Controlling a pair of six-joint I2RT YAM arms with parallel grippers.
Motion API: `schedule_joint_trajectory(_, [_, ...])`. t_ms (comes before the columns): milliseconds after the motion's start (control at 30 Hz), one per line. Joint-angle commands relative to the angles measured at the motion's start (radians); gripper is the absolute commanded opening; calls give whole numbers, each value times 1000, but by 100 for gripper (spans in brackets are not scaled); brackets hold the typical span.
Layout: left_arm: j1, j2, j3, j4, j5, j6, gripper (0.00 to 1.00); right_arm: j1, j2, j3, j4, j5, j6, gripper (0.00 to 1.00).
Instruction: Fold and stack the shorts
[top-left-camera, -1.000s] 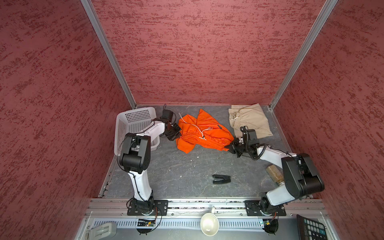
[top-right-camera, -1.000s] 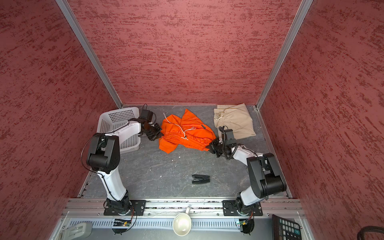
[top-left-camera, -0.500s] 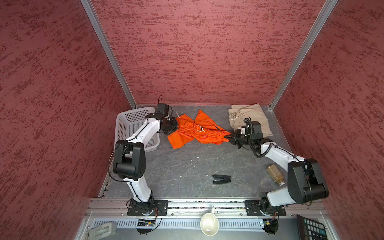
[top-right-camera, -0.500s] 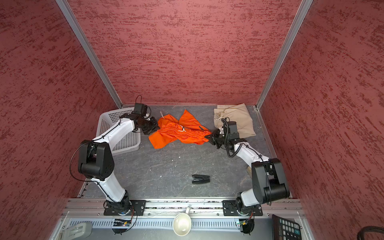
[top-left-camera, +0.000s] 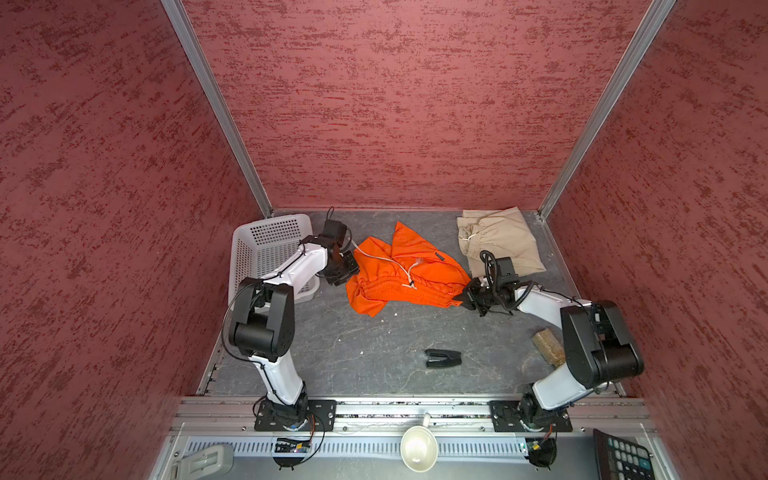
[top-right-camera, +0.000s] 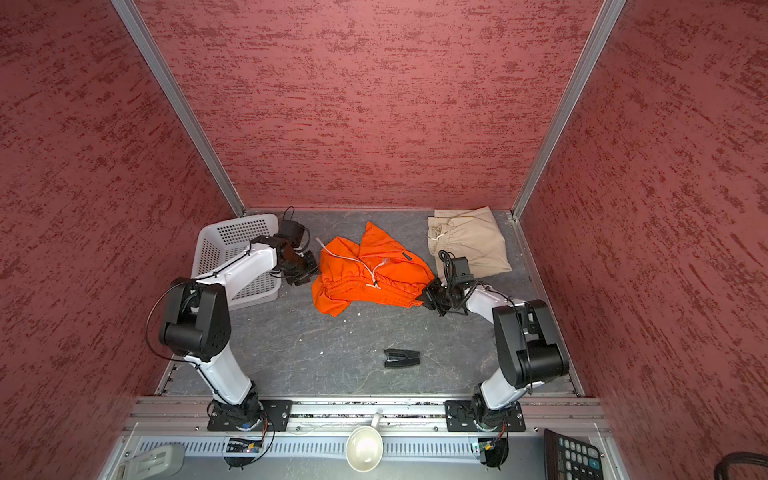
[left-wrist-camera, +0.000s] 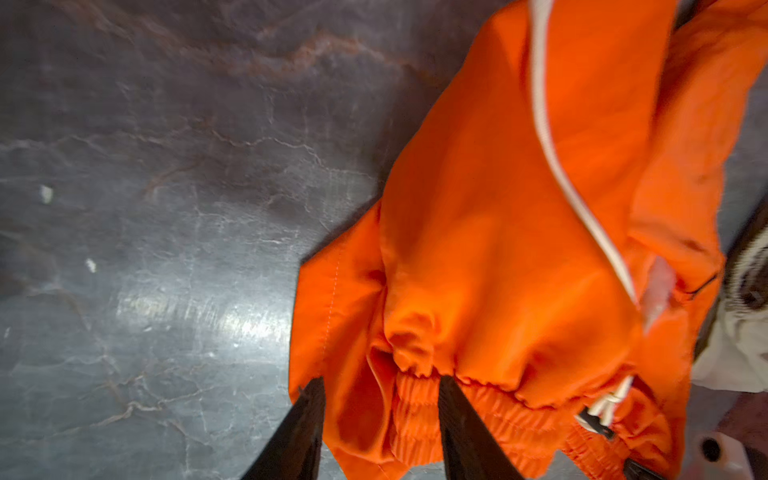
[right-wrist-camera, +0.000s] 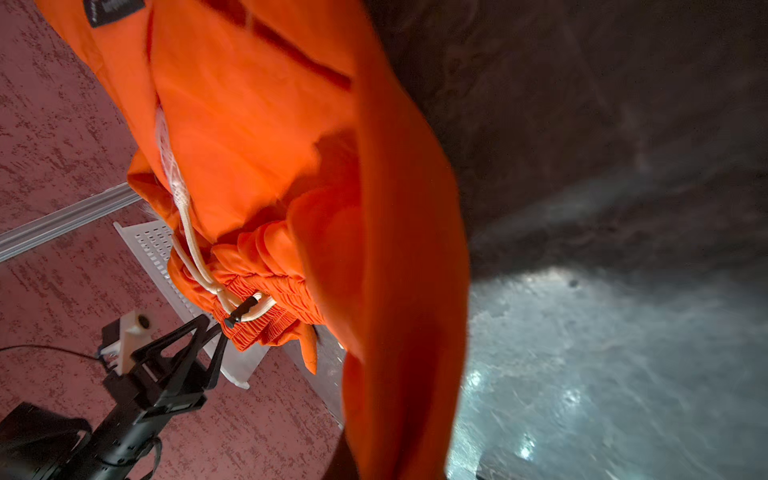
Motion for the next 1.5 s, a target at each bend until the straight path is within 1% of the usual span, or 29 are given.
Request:
schedule_joint_trajectory(0, [6, -78, -28, 60, 93, -106, 44, -6, 4, 36, -30, 37, -21, 0])
schedule_joint_trajectory(67, [1, -86, -83, 136, 169, -188, 42, -5, 6, 40, -31, 36, -21, 0])
schedule_joint_trajectory(133, [-15, -76, -115, 181, 195, -233, 42, -6, 7, 45, -29, 37, -22, 0])
schedule_joint_trajectory(267, [-27, -29, -132, 217, 224, -250, 42, -6, 10, 47, -26, 33, -21, 0])
schedule_joint_trajectory(400, [-27, 48, -130, 231, 288, -254, 43, -5, 7, 42, -25, 29, -23, 0])
schedule_joint_trajectory(533, [-27, 83, -106, 201, 268, -222, 43, -5, 0, 29, -21, 30, -21, 0])
schedule_joint_trajectory(700, [-20, 101, -101, 182, 267, -218, 45, -5, -3, 22, -17, 32, -16, 0])
schedule_joint_trajectory(967, [-15, 93, -96, 130, 254, -171, 47, -5, 10, 26, -11, 30, -21, 0])
schedule_joint_trajectory(1267, [-11, 80, -133, 141, 263, -166, 48, -6, 13, 27, -2, 27, -21, 0])
schedule_joint_trajectory(1467, [-13, 101, -155, 170, 278, -166, 46, -6, 10, 26, -2, 26, -22, 0])
